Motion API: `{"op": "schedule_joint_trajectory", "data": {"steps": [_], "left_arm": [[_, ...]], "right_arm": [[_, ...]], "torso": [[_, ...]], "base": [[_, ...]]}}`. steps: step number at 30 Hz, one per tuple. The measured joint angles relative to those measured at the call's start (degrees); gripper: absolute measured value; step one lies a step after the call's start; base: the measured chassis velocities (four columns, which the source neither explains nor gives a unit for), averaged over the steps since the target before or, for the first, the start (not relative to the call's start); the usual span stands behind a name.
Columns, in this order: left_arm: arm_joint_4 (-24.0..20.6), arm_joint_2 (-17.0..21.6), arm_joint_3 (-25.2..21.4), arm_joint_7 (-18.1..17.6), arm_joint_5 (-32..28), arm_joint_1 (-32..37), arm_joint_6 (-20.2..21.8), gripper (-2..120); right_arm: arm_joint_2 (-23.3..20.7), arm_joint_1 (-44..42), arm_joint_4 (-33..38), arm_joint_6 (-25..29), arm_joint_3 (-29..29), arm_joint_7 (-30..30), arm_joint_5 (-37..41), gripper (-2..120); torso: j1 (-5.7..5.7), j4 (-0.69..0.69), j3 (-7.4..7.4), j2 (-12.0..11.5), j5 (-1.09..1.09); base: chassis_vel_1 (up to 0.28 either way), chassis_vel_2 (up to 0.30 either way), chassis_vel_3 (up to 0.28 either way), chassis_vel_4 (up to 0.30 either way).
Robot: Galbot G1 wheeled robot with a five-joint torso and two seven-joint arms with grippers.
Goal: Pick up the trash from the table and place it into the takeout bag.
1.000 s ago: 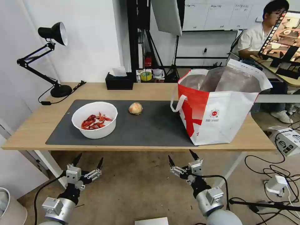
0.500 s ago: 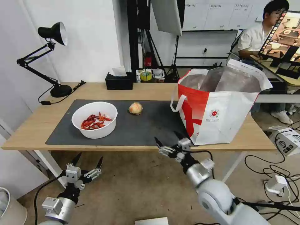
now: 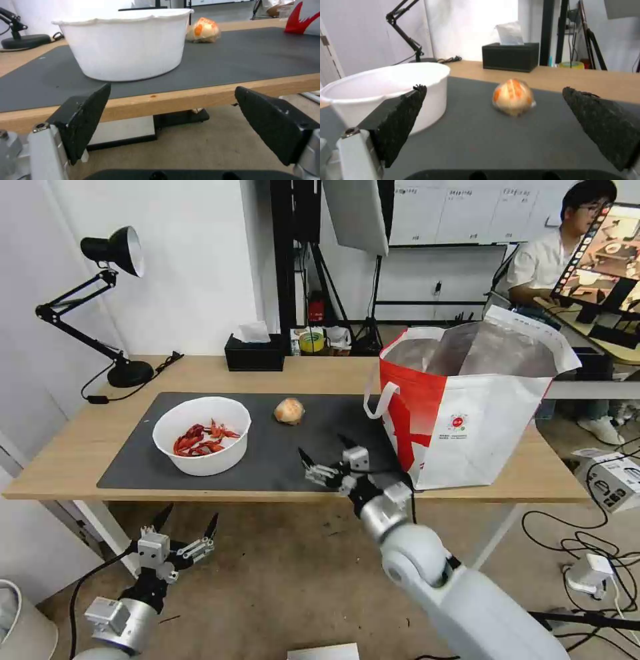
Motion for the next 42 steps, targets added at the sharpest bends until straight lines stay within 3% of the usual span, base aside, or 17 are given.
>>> {"op": "schedule_joint_trajectory", "data": {"steps": [18,32,42], "left_arm": [[1.06,-0.44,-0.18,-0.14,-0.38,-0.61,0.45,100],[1.08,-0.54,-0.19,-0.23,-0.60,-0.59,0.45,100],[0.85,-0.63,-0.80,-0.33,-0.71,-0.28,0.44,100]], "right_arm": [[9.62,21.85,-19.67,-5.99,-7.11,6.68,5.02,100],[15.41,28.26,-31.35,-11.70,-7.62,7.63,8.14,100],[18.51,31.12,-35.74,-15.81,-8.10,8.75,8.03,100]], "torso": [[0.00,0.01,0.00,0.00,-0.02],[0.00,0.01,-0.01,0.01,0.00],[-0.01,0.01,-0.01,0.01,0.00]], "base": [[0.000,0.000,0.000,0.000],[0.000,0.000,0.000,0.000],[0.000,0.000,0.000,0.000]]}}
